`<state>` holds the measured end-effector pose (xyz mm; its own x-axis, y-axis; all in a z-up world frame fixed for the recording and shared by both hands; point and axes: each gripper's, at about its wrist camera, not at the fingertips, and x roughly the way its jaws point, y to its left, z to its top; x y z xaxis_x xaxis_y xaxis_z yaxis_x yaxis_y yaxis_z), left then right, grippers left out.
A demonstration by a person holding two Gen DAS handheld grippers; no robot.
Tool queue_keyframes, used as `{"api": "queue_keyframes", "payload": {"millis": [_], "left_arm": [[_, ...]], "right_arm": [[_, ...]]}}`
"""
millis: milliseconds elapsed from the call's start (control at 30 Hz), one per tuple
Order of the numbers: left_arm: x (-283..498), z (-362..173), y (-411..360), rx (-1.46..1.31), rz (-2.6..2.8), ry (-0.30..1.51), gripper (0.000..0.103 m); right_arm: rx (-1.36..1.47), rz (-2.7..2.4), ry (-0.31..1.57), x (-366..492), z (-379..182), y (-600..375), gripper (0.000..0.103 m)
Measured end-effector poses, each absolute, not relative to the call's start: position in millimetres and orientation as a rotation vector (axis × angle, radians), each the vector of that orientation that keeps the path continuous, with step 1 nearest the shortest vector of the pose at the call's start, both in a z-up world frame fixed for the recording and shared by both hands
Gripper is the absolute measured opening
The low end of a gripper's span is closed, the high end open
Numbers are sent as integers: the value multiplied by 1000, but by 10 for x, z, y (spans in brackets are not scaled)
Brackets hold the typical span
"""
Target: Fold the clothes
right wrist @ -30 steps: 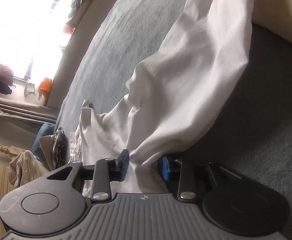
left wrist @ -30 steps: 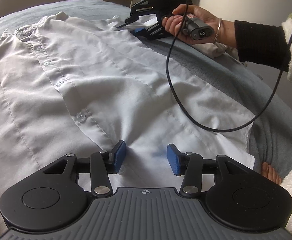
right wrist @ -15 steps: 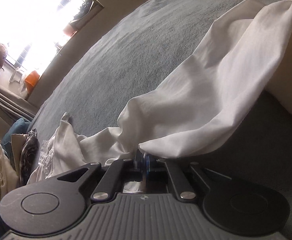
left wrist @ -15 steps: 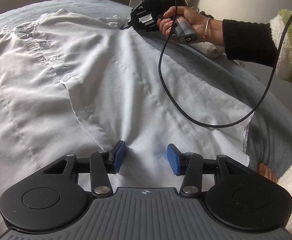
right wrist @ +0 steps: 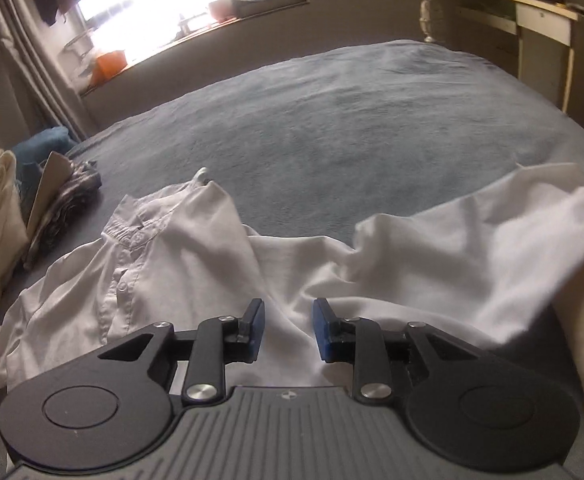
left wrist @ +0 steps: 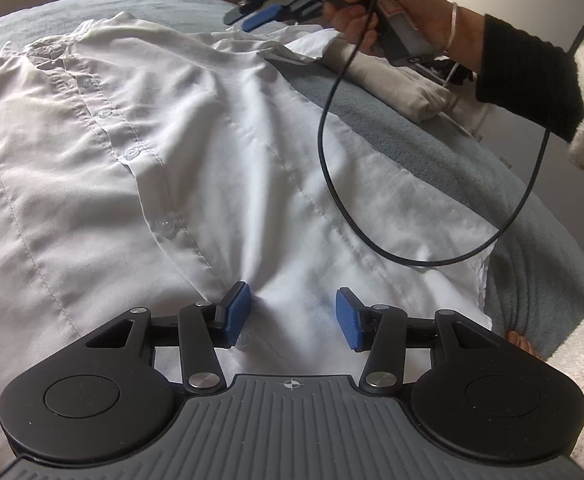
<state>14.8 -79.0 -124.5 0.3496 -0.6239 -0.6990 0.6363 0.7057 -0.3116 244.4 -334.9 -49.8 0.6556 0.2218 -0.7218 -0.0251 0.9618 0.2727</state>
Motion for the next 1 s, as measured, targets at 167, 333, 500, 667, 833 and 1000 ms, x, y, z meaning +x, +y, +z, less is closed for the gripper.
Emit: {"api": "queue_keyframes", "payload": {"millis": [167,333,500,667,833,1000], "left_arm": [[158,-1248,-797,17,-814,897,48],[184,-1237,-780,-9,-813,908,48],[272,-1154,-681,-78,-814,932,48],[409,-890,-481,-106,-839,927,48],[961,-666,-494,-124,-778,904,48],[1808,-624,-827,-22,-673,823,48]], "right_arm": [[243,260,909,2915,-714,-2941,24],[225,246,974,3203,-1057,-2814,23],[361,272,914,3073,-751,-3166,27],[262,231,811,2980,-435,-3661,36],[-54,319,875,3221,-500,-3616,39],[-236,422,894,3478,-629,-3377,39]]}}
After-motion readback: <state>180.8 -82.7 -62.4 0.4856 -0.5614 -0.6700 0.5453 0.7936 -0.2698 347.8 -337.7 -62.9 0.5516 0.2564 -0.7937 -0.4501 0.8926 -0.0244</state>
